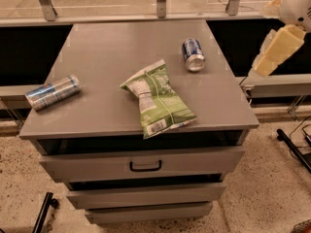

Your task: Place pepsi can upright

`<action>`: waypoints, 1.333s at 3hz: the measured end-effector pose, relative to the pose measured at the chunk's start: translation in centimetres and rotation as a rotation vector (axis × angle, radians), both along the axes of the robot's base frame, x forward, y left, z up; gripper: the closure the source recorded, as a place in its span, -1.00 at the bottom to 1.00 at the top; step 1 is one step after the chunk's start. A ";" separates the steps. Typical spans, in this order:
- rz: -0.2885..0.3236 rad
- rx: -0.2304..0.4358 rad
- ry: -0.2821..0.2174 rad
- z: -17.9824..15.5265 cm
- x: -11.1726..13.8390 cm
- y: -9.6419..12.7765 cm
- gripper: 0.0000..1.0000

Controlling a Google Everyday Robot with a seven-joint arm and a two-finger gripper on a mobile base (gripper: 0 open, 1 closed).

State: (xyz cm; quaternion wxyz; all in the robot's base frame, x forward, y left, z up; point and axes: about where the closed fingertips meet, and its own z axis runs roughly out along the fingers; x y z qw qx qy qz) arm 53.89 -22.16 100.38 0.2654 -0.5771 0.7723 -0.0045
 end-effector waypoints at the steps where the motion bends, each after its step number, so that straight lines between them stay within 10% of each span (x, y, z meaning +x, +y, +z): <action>1: -0.027 0.054 -0.042 -0.8 4.1 0.6 -1.00; 4: -0.199 0.266 -0.077 -5.1 14.9 2.7 -1.00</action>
Offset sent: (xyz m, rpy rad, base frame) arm 0.1378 0.0170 -0.0347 0.2434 -0.1203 -0.1518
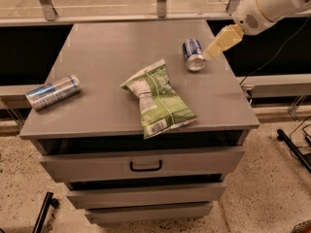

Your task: Place pepsi can upright

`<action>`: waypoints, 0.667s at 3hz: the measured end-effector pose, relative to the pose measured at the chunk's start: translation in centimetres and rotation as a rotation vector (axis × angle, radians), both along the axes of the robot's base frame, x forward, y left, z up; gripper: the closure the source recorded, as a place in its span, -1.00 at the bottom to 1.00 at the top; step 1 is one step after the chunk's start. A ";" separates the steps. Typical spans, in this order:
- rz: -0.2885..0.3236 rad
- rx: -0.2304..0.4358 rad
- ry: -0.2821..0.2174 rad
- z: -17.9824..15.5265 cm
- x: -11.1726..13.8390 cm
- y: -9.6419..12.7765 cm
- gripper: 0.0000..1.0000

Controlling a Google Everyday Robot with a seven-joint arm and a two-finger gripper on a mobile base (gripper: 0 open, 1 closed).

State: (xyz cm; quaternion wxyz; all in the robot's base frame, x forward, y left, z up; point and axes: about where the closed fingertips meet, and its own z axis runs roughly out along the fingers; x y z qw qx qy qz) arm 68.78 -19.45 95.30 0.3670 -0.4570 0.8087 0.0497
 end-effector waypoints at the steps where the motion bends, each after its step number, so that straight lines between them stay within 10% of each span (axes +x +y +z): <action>1: -0.134 0.087 0.068 -2.7 2.7 0.3 -1.00; 2: -0.134 0.087 0.068 -2.7 2.7 0.3 -1.00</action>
Offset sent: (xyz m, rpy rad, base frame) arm 0.0217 0.0010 -0.0202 0.0583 0.0431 -0.0939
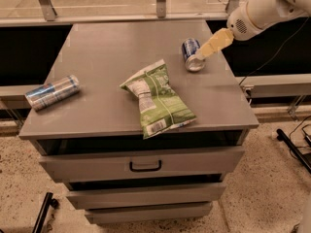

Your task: Place pepsi can upright

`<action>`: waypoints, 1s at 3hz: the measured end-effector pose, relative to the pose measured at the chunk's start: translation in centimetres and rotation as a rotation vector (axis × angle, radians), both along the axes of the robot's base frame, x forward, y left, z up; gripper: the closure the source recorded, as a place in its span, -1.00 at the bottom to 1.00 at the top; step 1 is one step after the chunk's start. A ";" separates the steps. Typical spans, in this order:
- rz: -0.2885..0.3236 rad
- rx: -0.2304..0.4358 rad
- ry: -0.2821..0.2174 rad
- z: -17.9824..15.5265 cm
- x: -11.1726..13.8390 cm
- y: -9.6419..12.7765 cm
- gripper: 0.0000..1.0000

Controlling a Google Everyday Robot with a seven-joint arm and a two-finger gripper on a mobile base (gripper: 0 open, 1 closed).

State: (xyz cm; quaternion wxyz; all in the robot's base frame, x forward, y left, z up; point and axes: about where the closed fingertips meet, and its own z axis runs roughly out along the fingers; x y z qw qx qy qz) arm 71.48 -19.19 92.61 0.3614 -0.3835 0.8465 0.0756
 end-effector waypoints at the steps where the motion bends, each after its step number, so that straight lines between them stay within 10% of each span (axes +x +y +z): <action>1: -0.023 0.077 0.007 -0.1 1.7 1.6 -1.00; 3: -0.243 0.178 0.075 1.2 6.9 3.6 -1.00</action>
Offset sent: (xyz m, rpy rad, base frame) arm 0.0849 0.0297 0.0271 0.3469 0.0561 -0.3258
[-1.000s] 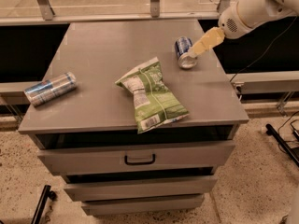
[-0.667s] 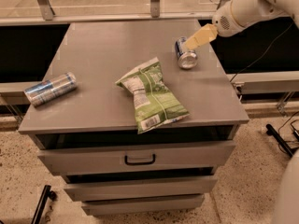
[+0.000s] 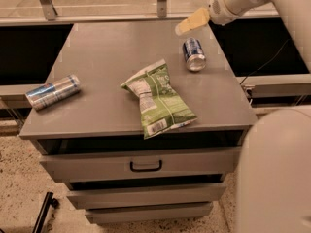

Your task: Place pepsi can upright

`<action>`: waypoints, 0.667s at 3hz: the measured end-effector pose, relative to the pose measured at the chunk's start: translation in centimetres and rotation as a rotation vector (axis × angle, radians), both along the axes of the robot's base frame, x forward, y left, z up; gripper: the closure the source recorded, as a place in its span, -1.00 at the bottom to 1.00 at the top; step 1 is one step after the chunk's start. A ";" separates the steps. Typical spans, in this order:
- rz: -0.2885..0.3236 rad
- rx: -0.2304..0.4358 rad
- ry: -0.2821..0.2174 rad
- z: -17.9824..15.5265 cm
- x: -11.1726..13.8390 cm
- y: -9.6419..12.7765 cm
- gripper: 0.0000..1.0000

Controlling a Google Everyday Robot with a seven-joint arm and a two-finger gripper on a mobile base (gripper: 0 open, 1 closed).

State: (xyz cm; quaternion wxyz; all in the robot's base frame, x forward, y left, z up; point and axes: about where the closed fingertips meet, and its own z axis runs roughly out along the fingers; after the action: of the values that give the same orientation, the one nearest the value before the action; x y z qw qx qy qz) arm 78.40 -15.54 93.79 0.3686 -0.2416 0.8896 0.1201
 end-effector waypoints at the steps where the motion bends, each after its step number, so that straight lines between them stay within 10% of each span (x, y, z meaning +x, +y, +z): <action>1: -0.135 -0.062 0.148 -1.6 0.9 0.6 -1.00; 2: -0.287 -0.084 0.284 -2.8 0.1 0.5 -1.00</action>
Offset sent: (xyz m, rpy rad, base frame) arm -0.0042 0.0023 -0.0230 -0.0865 0.4596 -0.5095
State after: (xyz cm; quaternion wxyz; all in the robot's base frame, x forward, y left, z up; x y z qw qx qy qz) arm 78.48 -15.05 90.94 0.2422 -0.1082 0.9622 0.0621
